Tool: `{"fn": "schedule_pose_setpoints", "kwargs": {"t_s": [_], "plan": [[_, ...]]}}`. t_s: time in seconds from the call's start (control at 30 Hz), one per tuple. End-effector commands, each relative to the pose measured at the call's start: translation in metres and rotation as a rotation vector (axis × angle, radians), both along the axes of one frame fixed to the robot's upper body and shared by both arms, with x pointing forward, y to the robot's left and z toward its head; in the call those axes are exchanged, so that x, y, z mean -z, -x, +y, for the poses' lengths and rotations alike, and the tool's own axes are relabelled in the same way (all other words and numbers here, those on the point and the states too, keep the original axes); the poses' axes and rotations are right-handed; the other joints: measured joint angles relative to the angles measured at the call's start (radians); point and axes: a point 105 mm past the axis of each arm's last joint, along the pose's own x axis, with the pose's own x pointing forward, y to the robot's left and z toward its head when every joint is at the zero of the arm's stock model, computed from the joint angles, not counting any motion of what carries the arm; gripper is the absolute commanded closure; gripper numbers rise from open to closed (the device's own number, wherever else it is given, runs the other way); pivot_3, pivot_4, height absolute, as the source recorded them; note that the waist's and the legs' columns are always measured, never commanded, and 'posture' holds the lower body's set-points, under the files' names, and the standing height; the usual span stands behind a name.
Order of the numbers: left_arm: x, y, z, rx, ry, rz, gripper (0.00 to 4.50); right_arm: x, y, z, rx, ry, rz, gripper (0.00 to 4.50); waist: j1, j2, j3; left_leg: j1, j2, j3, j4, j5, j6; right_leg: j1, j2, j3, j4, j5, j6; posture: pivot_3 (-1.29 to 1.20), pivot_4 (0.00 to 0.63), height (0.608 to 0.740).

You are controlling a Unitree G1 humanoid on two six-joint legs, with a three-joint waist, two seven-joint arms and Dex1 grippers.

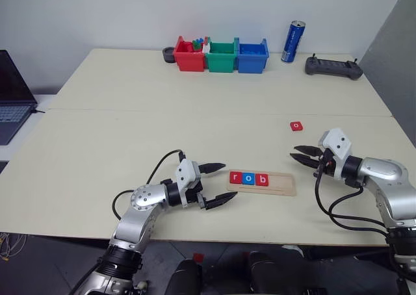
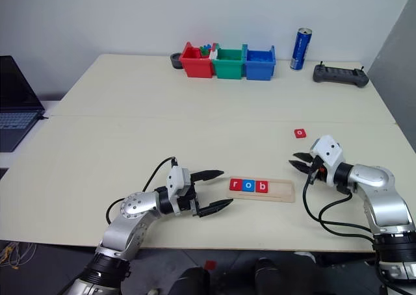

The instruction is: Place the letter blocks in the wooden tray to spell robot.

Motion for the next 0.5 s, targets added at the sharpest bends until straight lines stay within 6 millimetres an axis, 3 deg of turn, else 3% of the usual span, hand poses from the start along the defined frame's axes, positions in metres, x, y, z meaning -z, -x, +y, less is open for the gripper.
{"fn": "schedule_pose_setpoints", "kwargs": {"t_s": [0.03, 0.07, 0.17, 0.43, 0.5], "plan": [[-0.009, -0.001, -0.004, 0.013, 0.012, -0.040, 0.00, -0.012, -0.005, 0.001, 0.130, 0.006, -0.102, 3.45, 0.000, 0.000, 0.000, 0.000, 0.000, 0.000, 0.000, 0.000, 0.000, 0.000, 0.000, 0.000, 0.000, 0.000, 0.000, 0.00, 0.150, 0.740], [-0.009, -0.001, -0.004, 0.013, 0.012, -0.041, 0.00, -0.011, -0.007, 0.002, 0.165, -0.001, -0.112, 3.45, 0.000, 0.000, 0.000, 0.000, 0.000, 0.000, 0.000, 0.000, 0.000, 0.000, 0.000, 0.000, 0.000, 0.000, 0.000, 0.00, 0.150, 0.740], [-0.011, -0.003, -0.005, 0.015, 0.015, -0.045, 0.00, -0.012, -0.017, 0.007, 0.258, -0.061, -0.123, 2.87, -0.001, 0.000, 0.000, 0.000, 0.000, 0.000, 0.000, 0.000, 0.000, 0.000, 0.000, 0.000, 0.000, 0.000, 0.000, 0.00, 0.150, 0.740], [-0.014, -0.008, -0.010, 0.021, 0.023, -0.053, 0.00, -0.008, -0.049, -0.003, 0.460, -0.117, -0.114, 0.25, -0.004, 0.000, 0.000, 0.000, 0.000, 0.000, 0.000, 0.000, 0.000, 0.000, 0.000, 0.000, 0.000, 0.000, 0.000, 0.00, 0.150, 0.740], [-0.015, -0.009, -0.011, 0.021, 0.026, -0.056, 0.00, -0.006, -0.056, -0.006, 0.505, -0.117, -0.116, 0.02, -0.005, 0.000, 0.000, 0.000, 0.000, 0.000, -0.001, 0.000, 0.000, 0.000, 0.000, 0.000, 0.000, 0.000, 0.000, 0.00, 0.150, 0.740]]}}
